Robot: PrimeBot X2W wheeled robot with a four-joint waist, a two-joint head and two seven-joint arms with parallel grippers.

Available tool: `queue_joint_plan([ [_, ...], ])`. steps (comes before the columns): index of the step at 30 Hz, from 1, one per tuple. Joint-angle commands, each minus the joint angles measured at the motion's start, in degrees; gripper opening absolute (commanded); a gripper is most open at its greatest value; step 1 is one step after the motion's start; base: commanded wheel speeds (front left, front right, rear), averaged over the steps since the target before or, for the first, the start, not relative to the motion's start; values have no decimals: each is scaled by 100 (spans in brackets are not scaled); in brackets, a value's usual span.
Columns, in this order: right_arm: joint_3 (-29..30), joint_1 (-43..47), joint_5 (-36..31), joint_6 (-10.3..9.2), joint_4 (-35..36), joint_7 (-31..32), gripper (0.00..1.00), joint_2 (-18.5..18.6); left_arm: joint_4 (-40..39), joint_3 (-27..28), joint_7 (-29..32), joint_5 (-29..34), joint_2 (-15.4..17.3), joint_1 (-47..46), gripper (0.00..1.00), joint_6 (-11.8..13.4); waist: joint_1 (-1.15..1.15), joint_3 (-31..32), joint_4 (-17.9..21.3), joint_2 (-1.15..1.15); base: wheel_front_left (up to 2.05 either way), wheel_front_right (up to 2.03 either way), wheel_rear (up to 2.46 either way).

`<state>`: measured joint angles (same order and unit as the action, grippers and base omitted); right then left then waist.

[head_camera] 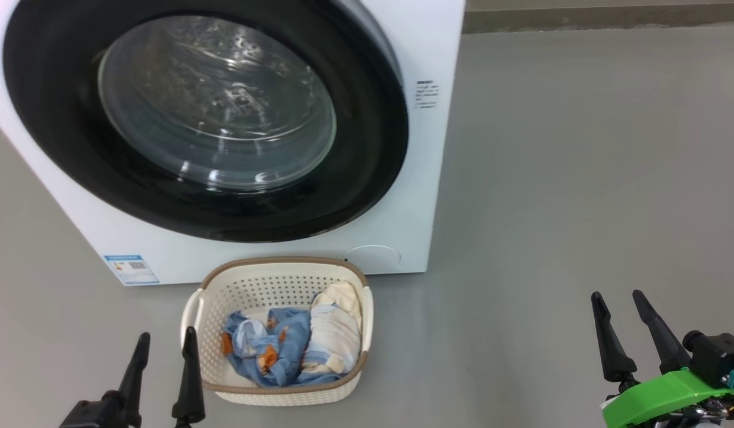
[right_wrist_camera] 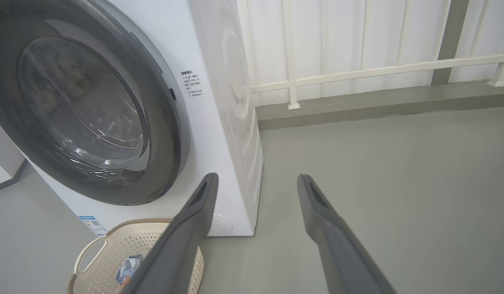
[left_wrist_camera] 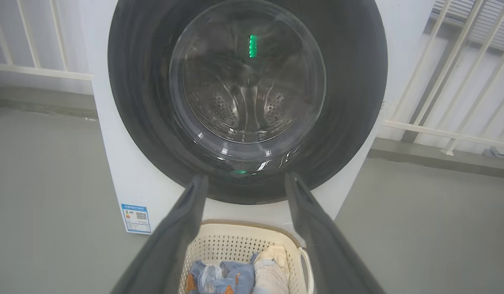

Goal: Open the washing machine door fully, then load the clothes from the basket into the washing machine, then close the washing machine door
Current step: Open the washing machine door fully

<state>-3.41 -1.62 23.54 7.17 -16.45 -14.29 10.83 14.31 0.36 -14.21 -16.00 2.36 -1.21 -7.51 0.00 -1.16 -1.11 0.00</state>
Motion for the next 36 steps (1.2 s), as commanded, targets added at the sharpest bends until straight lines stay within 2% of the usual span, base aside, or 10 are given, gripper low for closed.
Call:
queue_joint_plan([
  [1,-104,-127,-74,32,112,-71,100,78,-161,164,-79,-25,54,-186,100,3,0,17,2,0,58,58,-116],
  [13,-127,-138,-2,32,99,-71,100,69,-94,36,-79,-78,53,-138,100,3,0,69,-38,0,15,15,-31],
  [14,-130,-160,24,32,105,-71,88,59,-88,16,-79,-92,53,-132,100,2,0,70,-42,0,0,0,0],
  [15,-115,-184,56,32,118,-71,49,43,-84,0,-79,-101,53,-125,100,2,0,70,-45,0,0,0,0],
  [16,-109,-210,115,32,123,-71,32,19,-78,-17,-79,-118,53,-118,100,2,0,70,-49,0,0,0,0],
  [17,-103,-242,188,32,130,-71,0,-6,-73,-33,-79,-138,53,-111,100,2,0,70,-53,0,0,0,0],
  [22,43,-515,770,32,254,-71,0,-172,-66,-91,-79,-223,53,-67,100,2,0,56,-71,0,0,0,0],
  [28,138,-1113,1906,32,560,-71,0,-299,-53,-200,-79,-300,53,-134,100,2,0,-74,-145,0,0,0,0],
  [36,-92,-1931,3403,32,574,-71,0,-64,-69,-335,-79,-411,52,-329,100,19,0,-331,-337,0,0,0,0],
])
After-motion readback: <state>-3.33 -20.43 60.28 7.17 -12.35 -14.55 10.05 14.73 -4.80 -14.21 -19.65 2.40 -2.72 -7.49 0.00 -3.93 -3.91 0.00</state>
